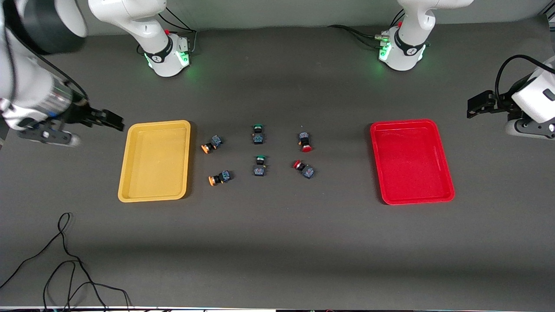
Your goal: Place red and yellow buttons in trays
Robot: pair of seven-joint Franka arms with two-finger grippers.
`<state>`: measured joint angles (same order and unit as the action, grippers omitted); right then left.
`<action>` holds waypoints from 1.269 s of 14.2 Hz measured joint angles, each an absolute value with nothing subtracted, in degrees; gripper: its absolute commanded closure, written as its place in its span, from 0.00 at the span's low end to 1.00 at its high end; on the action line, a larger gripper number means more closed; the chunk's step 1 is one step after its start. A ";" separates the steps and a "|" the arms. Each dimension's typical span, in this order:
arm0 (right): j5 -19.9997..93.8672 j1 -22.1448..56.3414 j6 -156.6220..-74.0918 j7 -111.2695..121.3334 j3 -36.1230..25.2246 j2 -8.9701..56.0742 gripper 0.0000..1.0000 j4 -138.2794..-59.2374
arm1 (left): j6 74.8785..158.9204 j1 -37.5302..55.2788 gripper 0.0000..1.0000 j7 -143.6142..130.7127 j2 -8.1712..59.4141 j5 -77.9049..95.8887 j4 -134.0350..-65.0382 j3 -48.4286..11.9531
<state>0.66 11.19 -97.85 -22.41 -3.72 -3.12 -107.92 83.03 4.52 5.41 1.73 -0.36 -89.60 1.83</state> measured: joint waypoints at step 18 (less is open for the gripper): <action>8.29 18.22 -139.52 -64.48 6.26 17.71 0.00 -131.16 | 98.06 29.21 0.00 -34.46 5.05 3.38 -98.16 -10.83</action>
